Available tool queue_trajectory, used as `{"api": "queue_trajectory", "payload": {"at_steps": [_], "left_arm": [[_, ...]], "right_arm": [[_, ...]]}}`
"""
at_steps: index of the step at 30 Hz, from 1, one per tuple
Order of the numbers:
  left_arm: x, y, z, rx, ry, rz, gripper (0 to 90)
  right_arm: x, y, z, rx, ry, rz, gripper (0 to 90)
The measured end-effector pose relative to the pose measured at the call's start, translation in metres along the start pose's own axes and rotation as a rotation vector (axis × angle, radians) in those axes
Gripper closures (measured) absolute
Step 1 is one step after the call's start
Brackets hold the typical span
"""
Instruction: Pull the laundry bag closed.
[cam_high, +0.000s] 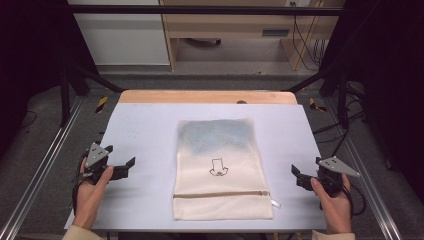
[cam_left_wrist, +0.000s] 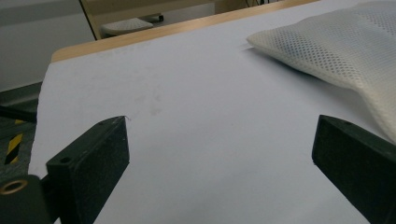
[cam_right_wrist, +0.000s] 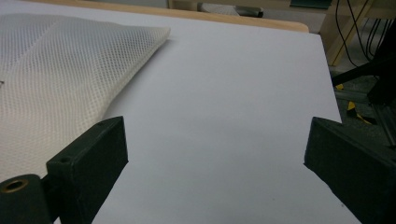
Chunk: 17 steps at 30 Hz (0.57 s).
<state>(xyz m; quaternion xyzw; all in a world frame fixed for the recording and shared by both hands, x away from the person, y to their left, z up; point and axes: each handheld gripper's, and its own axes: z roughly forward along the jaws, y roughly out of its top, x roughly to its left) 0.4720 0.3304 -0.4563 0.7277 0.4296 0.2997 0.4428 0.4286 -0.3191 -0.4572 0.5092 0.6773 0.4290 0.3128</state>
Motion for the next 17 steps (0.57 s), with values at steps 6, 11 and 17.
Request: {"api": "queue_trajectory", "payload": {"at_steps": [6,11,17], "left_arm": [[0.008,-0.004,0.006,0.027,0.018,0.01,4.0],[0.009,-0.006,0.008,0.054,0.026,0.021,3.9],[0.008,-0.006,0.01,0.061,0.023,0.014,3.8]], "right_arm": [[0.001,-0.009,0.007,0.022,0.006,0.001,6.8],[0.005,-0.016,0.011,0.06,0.027,-0.021,6.9],[0.009,-0.016,0.01,0.068,0.025,-0.039,6.9]]}}
